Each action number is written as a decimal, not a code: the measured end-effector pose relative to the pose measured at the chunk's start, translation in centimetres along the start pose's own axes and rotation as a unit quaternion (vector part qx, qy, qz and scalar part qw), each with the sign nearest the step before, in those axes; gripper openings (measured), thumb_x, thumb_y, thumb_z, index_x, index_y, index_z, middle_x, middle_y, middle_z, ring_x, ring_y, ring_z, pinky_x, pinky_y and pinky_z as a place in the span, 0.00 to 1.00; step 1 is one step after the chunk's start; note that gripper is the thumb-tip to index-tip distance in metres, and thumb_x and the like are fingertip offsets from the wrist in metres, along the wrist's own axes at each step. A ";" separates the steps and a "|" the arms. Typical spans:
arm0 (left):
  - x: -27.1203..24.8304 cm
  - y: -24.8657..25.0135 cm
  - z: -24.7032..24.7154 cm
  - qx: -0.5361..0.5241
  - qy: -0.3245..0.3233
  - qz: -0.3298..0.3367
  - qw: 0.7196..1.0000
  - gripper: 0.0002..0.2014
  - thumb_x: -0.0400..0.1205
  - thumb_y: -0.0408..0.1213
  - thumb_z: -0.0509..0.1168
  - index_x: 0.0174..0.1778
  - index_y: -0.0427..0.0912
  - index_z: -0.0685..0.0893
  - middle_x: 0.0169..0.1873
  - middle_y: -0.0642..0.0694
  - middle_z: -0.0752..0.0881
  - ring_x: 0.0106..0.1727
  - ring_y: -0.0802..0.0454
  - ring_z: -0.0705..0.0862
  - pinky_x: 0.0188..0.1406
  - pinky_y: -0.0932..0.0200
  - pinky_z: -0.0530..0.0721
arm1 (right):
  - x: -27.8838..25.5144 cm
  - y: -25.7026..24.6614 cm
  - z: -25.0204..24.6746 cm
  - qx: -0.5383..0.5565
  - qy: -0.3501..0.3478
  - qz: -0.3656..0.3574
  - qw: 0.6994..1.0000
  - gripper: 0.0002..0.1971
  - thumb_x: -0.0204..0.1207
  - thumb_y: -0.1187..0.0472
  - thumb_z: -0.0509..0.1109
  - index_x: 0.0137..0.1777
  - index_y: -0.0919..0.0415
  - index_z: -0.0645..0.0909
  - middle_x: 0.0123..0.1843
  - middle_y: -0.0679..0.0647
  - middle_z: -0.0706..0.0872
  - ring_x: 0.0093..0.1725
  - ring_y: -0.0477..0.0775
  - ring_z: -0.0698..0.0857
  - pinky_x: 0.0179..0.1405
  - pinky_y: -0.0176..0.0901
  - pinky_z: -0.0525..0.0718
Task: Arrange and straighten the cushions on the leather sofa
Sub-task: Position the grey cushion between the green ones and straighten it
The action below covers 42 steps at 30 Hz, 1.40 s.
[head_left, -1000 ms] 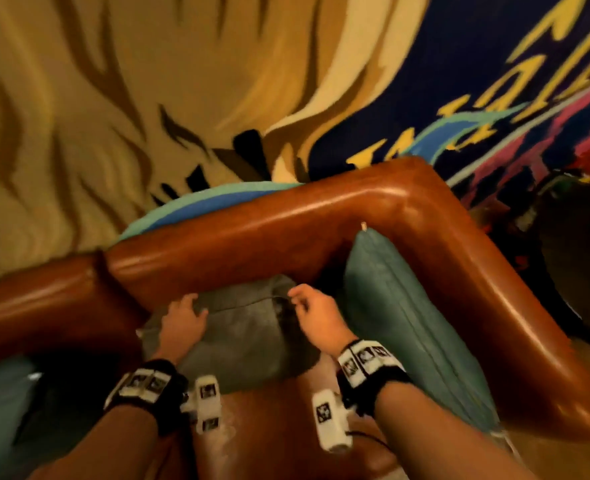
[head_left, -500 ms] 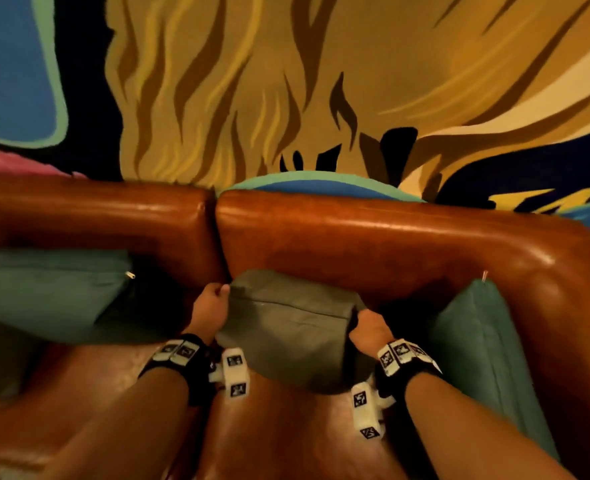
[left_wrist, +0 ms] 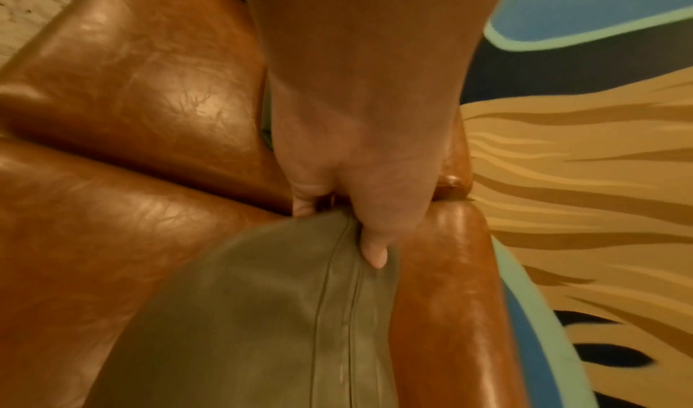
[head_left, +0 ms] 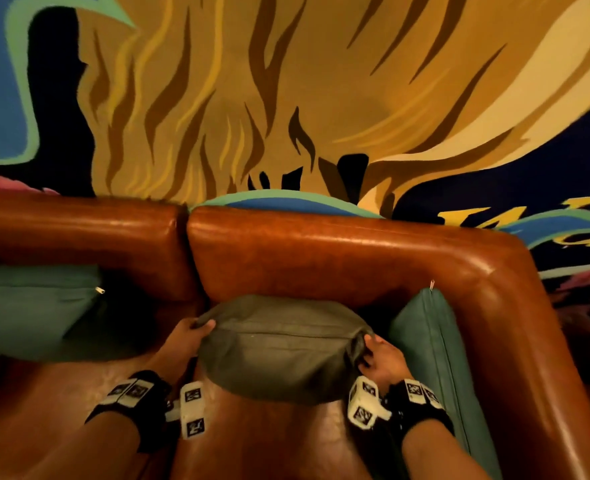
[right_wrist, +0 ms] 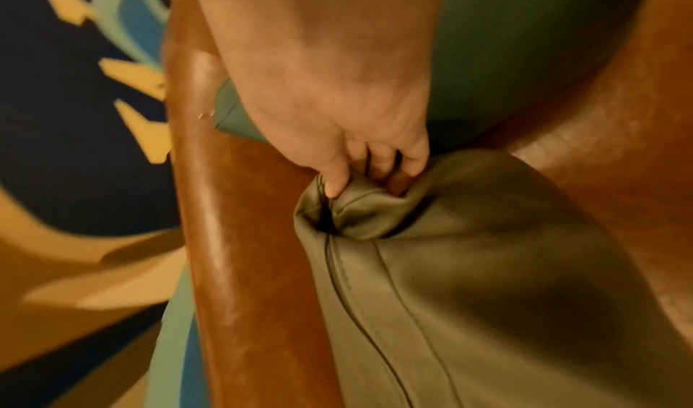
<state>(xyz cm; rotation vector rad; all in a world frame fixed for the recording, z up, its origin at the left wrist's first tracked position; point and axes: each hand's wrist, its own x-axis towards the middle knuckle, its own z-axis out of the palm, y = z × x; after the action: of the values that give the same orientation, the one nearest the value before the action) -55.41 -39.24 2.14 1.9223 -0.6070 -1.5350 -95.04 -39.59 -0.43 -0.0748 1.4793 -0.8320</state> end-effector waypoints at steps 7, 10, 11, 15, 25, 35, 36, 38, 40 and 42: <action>-7.0 3.5 -1.1 -0.052 0.067 0.072 0.994 0.05 0.82 0.27 0.69 0.48 0.36 0.78 0.42 0.38 0.87 0.41 0.43 0.88 0.37 0.50 0.87 | -3.4 -1.7 1.7 -0.035 -0.014 -0.029 0.999 0.14 0.85 0.66 0.59 0.62 0.73 0.81 0.61 0.71 0.89 0.48 0.65 0.87 0.50 0.50 0.84; -7.0 4.8 -3.2 -0.151 0.060 0.027 0.986 0.04 0.82 0.29 0.70 0.50 0.33 0.86 0.46 0.33 0.91 0.48 0.35 0.90 0.48 0.43 0.89 | -6.3 -2.4 4.5 -0.050 -0.040 -0.045 0.997 0.13 0.82 0.64 0.59 0.48 0.66 0.85 0.40 0.62 0.93 0.44 0.64 0.88 0.46 0.50 0.84; -6.8 5.3 -3.9 -0.193 0.065 -0.004 0.979 0.08 0.81 0.31 0.71 0.54 0.31 0.86 0.49 0.31 0.90 0.51 0.34 0.90 0.55 0.39 0.87 | -7.4 -2.7 5.3 -0.062 -0.060 -0.059 0.995 0.10 0.81 0.64 0.60 0.48 0.65 0.84 0.41 0.63 0.92 0.45 0.63 0.88 0.46 0.49 0.84; -7.8 7.1 -6.0 -0.172 0.092 -0.014 0.981 0.07 0.83 0.32 0.70 0.51 0.30 0.85 0.47 0.33 0.88 0.47 0.39 0.87 0.56 0.41 0.84 | -10.8 -3.2 6.3 -0.215 -0.116 -0.142 0.959 0.24 0.70 0.60 0.83 0.59 0.60 0.74 0.55 0.65 0.87 0.53 0.62 0.89 0.51 0.55 0.87; -3.8 9.8 -9.9 -0.104 0.070 0.025 0.992 0.20 0.81 0.39 0.71 0.68 0.38 0.81 0.68 0.34 0.84 0.62 0.38 0.85 0.69 0.38 0.81 | -18.5 -5.7 8.0 -0.226 -0.290 -0.240 0.898 0.20 0.71 0.75 0.78 0.64 0.75 0.81 0.57 0.65 0.89 0.55 0.58 0.88 0.63 0.52 0.85; -9.8 9.0 1.7 -0.081 0.003 0.109 0.991 0.24 0.87 0.55 0.60 0.61 0.36 0.85 0.55 0.37 0.90 0.59 0.40 0.88 0.68 0.43 0.81 | -14.1 -3.6 5.9 -0.039 0.003 -0.232 0.972 0.15 0.83 0.53 0.69 0.58 0.66 0.86 0.49 0.59 0.93 0.58 0.62 0.90 0.55 0.50 0.86; -10.9 8.6 3.7 0.031 -0.005 0.155 0.987 0.27 0.86 0.58 0.58 0.58 0.36 0.86 0.56 0.36 0.90 0.60 0.39 0.87 0.68 0.44 0.81 | -14.7 -3.0 8.2 -0.135 0.016 -0.282 0.950 0.16 0.84 0.48 0.66 0.55 0.61 0.86 0.52 0.58 0.92 0.61 0.61 0.88 0.61 0.51 0.83; -12.1 8.1 5.4 0.209 0.054 0.228 0.949 0.26 0.87 0.58 0.56 0.53 0.35 0.85 0.54 0.33 0.89 0.60 0.36 0.86 0.61 0.47 0.81 | -17.0 -2.8 10.7 -0.307 0.009 -0.368 0.878 0.27 0.75 0.30 0.65 0.51 0.57 0.83 0.54 0.55 0.91 0.58 0.55 0.87 0.64 0.50 0.81; -12.1 8.9 3.2 0.233 0.117 0.260 0.930 0.25 0.88 0.55 0.56 0.48 0.36 0.87 0.50 0.32 0.90 0.57 0.35 0.87 0.53 0.49 0.79 | -16.9 -5.1 8.4 -0.331 0.032 -0.417 0.846 0.39 0.65 0.19 0.62 0.47 0.58 0.85 0.49 0.54 0.92 0.52 0.56 0.88 0.58 0.51 0.83; -11.0 10.2 -1.3 0.189 0.202 0.243 0.930 0.28 0.88 0.55 0.55 0.45 0.33 0.87 0.47 0.30 0.89 0.54 0.33 0.87 0.51 0.47 0.78 | -15.4 -7.7 4.0 -0.272 0.089 -0.408 0.867 0.35 0.69 0.24 0.67 0.42 0.61 0.86 0.43 0.55 0.91 0.49 0.61 0.89 0.52 0.52 0.83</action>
<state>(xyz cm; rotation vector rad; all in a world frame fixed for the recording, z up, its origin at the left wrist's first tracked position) -56.52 -38.87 17.19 2.0708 -1.1433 -0.7201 -92.98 -38.76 17.08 -1.1438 1.8390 -1.0681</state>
